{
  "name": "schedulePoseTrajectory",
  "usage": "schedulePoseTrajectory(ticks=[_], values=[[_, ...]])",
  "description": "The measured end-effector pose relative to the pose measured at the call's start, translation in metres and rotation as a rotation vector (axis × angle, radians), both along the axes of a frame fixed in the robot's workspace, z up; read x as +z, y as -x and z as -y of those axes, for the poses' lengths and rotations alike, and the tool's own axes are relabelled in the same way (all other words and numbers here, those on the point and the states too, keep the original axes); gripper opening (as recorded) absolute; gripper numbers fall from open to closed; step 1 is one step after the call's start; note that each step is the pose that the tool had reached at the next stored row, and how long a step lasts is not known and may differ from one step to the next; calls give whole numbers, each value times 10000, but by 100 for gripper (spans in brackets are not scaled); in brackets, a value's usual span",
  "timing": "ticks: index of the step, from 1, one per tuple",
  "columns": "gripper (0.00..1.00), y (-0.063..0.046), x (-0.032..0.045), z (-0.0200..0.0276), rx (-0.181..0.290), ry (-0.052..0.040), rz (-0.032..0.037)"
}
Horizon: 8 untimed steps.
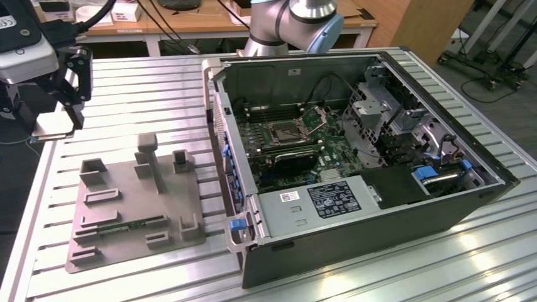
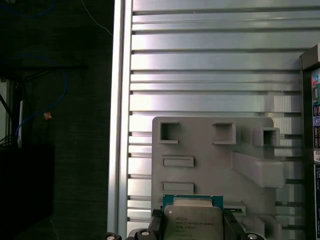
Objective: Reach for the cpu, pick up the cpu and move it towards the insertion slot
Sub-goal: 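Pick up the cpu and move it towards the insertion slot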
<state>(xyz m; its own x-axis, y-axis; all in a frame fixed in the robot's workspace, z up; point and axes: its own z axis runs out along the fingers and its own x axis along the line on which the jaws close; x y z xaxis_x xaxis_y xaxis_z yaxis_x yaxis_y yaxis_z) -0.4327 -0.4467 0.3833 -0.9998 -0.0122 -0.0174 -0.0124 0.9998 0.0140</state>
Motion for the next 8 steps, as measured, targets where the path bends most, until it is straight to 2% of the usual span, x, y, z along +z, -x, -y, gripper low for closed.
schedulePoseTrajectory(ticks=[8], values=[[55, 1, 70, 0, 0, -2, 3]])
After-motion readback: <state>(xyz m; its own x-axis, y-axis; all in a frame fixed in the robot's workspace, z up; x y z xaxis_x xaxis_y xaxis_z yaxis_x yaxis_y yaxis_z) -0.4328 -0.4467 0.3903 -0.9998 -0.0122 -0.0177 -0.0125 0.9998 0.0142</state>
